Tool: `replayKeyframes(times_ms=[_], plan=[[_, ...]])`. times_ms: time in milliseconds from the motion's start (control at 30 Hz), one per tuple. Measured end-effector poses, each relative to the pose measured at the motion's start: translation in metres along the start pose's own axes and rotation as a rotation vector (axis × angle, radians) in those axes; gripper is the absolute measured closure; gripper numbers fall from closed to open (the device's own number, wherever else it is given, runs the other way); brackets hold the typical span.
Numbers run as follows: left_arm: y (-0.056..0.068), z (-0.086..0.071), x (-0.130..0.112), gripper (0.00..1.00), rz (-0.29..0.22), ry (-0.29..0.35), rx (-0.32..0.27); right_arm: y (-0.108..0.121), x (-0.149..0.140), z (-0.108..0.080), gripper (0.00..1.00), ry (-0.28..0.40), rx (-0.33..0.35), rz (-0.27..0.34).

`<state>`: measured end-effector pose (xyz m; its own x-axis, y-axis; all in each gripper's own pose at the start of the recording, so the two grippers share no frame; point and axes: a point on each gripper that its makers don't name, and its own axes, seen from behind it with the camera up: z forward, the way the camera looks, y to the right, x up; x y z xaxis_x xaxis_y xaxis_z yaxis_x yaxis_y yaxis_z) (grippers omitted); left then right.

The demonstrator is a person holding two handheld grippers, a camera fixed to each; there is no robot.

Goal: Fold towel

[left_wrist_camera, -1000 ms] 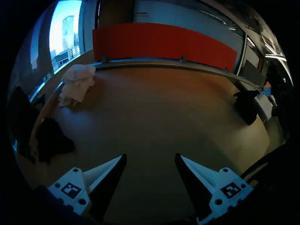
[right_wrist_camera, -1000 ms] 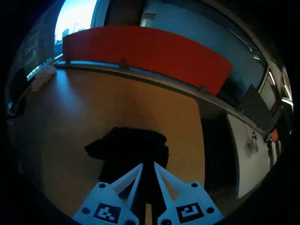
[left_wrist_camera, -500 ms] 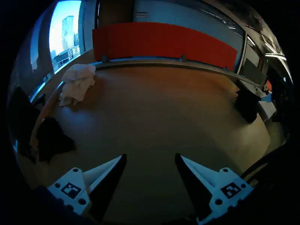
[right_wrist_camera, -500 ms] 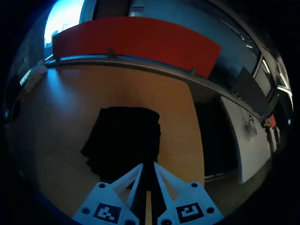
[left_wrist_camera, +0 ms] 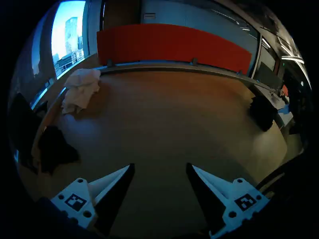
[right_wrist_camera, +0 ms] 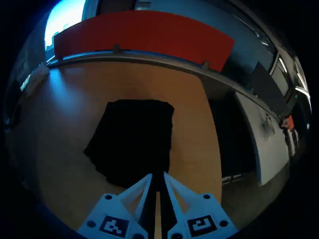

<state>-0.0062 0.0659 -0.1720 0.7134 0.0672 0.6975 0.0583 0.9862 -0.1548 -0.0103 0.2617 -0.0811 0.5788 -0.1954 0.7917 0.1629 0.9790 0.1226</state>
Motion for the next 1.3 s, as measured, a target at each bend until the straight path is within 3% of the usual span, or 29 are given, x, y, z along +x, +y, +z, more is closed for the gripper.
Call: replayKeyframes(times_ms=[800,1300], plan=[[-0.003,-0.001,-0.003,0.05,0.0,-0.003,0.003,0.005,-0.01,0.005,0.96,-0.021,-0.036,0.026],[-0.006,-0.001,-0.002,0.05,-0.003,0.003,0.002,0.02,-0.013,-0.002,0.81,-0.022,-0.104,0.038]])
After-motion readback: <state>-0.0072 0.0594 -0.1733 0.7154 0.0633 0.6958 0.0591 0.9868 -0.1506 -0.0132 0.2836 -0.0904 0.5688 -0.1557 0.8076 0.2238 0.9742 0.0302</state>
